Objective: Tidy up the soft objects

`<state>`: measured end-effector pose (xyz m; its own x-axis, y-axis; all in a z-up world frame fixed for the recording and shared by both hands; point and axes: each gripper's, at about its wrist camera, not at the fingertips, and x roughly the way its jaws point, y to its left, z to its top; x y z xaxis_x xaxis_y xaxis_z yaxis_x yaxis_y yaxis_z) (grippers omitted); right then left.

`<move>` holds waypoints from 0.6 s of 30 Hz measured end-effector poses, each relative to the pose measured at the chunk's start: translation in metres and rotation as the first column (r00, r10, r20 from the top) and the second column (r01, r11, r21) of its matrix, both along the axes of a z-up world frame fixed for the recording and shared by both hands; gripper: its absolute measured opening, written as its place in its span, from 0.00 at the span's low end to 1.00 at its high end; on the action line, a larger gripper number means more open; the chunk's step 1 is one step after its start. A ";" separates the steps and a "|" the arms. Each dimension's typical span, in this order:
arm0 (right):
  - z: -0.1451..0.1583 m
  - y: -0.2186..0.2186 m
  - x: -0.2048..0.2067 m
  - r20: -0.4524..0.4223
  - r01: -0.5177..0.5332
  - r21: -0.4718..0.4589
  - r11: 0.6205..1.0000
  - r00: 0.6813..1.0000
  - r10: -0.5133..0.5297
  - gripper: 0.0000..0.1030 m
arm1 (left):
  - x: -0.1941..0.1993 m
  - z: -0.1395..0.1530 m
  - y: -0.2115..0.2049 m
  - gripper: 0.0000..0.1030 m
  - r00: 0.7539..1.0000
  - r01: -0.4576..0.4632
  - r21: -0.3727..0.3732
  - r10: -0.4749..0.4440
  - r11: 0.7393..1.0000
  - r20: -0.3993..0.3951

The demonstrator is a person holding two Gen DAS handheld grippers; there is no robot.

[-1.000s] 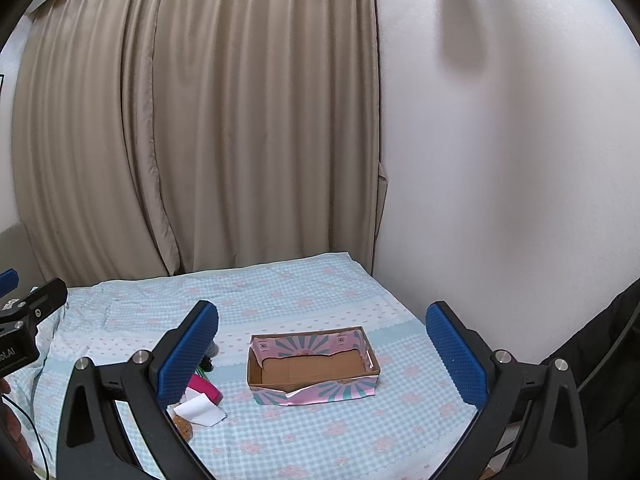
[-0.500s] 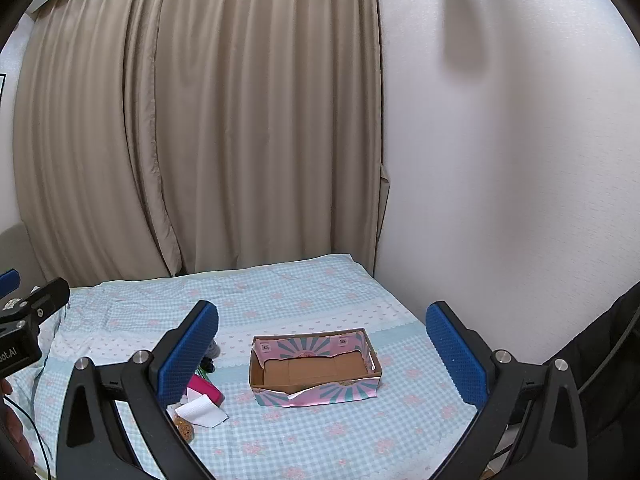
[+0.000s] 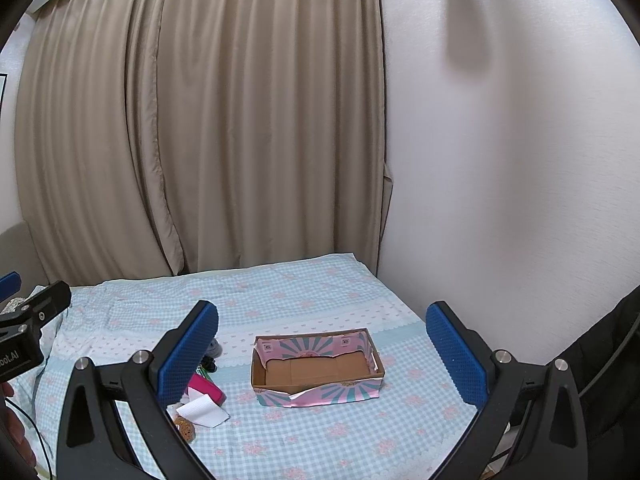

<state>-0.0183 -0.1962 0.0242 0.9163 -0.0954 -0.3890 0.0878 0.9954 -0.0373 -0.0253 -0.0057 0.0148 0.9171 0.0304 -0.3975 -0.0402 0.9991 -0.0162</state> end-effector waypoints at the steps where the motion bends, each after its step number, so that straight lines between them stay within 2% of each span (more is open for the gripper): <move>1: 0.000 0.000 0.000 0.002 -0.001 0.000 1.000 1.000 0.001 1.00 | 0.000 0.000 0.000 1.00 1.000 0.000 -0.001 0.000 1.000 0.000; 18: -0.002 0.002 0.003 0.006 -0.010 0.004 1.000 1.000 0.010 1.00 | -0.001 -0.002 -0.004 1.00 1.000 0.000 0.010 0.000 1.000 0.002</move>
<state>-0.0157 -0.1942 0.0220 0.9197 -0.0846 -0.3835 0.0778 0.9964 -0.0332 -0.0265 -0.0096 0.0133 0.9180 0.0346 -0.3951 -0.0405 0.9992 -0.0066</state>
